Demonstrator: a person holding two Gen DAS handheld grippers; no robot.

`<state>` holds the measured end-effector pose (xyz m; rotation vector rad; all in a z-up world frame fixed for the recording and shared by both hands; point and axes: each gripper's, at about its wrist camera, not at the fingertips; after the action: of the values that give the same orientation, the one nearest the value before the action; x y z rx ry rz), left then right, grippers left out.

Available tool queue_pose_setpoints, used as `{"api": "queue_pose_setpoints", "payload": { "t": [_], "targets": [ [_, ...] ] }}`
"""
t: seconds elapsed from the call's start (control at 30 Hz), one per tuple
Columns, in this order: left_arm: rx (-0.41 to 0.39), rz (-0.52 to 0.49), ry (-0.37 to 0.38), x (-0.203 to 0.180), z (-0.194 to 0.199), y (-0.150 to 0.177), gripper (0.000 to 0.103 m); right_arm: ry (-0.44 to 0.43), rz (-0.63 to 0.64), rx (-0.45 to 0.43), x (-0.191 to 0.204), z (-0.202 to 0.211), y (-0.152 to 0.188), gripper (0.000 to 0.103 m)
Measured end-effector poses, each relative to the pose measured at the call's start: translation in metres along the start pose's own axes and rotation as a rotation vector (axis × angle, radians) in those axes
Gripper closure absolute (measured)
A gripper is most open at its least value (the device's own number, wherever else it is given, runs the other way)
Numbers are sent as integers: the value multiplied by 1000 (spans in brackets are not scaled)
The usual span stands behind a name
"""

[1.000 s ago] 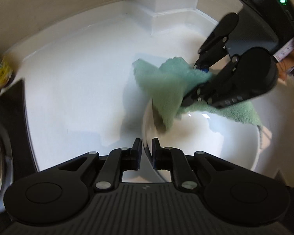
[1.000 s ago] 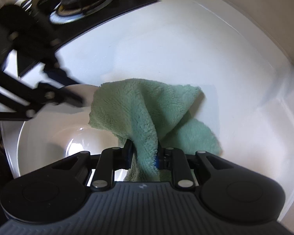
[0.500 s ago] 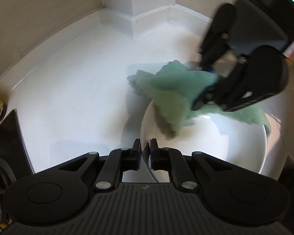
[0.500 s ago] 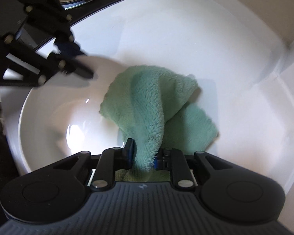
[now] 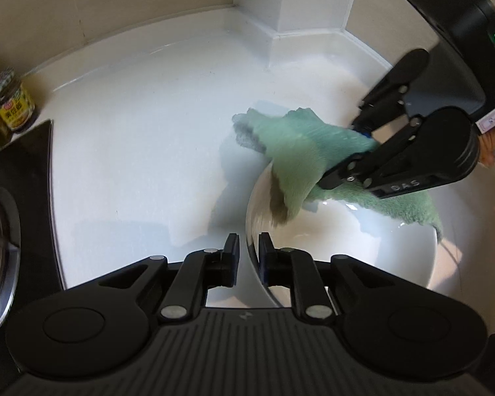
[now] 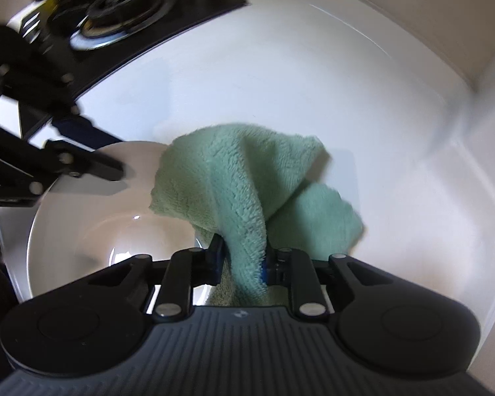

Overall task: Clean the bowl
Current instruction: 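Rub the green towel around the bowl interior with the right gripper while the left gripper holds the rim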

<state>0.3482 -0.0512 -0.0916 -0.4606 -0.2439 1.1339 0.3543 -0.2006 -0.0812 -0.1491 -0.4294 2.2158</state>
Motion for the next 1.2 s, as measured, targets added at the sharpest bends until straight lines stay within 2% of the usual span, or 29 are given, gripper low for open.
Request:
{"api": "queue_pose_setpoints", "payload": {
  "t": [0.07, 0.3, 0.4, 0.47, 0.6, 0.73, 0.8, 0.93, 1.07, 1.2],
  "targets": [
    [5, -42, 12, -2, -8, -8, 96, 5, 3, 10, 3, 3, 8, 90],
    [9, -274, 63, -10, -26, -34, 98, -58, 141, 143, 9, 6, 15, 87],
    [11, -341, 71, -17, -27, -36, 97, -4, 224, 144, 9, 4, 1, 87],
    [12, -337, 69, -17, -27, -37, 97, 17, 284, 129, 14, -1, -11, 86],
    [-1, -194, 64, -8, -23, -29, 96, -8, 278, 104, 11, -3, -17, 86],
    [-10, -63, 54, -8, -12, -13, 95, -39, 145, 53, -3, 0, -9, 87],
    [-23, -45, 31, -14, -10, -6, 95, -45, 72, 26, -10, 2, -2, 88],
    [4, -66, 49, -16, -20, -16, 97, -24, 1, 3, -14, 11, 18, 89],
    [25, -197, 66, -22, -25, -29, 98, -63, 106, 89, 2, 12, 24, 90],
    [36, -338, 80, -32, -35, -45, 97, -77, 181, 150, -4, 14, 22, 88]
  ]
}}
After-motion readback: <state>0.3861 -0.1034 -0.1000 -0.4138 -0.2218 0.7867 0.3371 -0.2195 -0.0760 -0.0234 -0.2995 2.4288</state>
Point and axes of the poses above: each gripper's, at about its wrist camera, not at the fingertips, and z roughly against the way its jaws point, x to its left, y to its underside, and after that the axes turned 1 degree about -y, right-handed
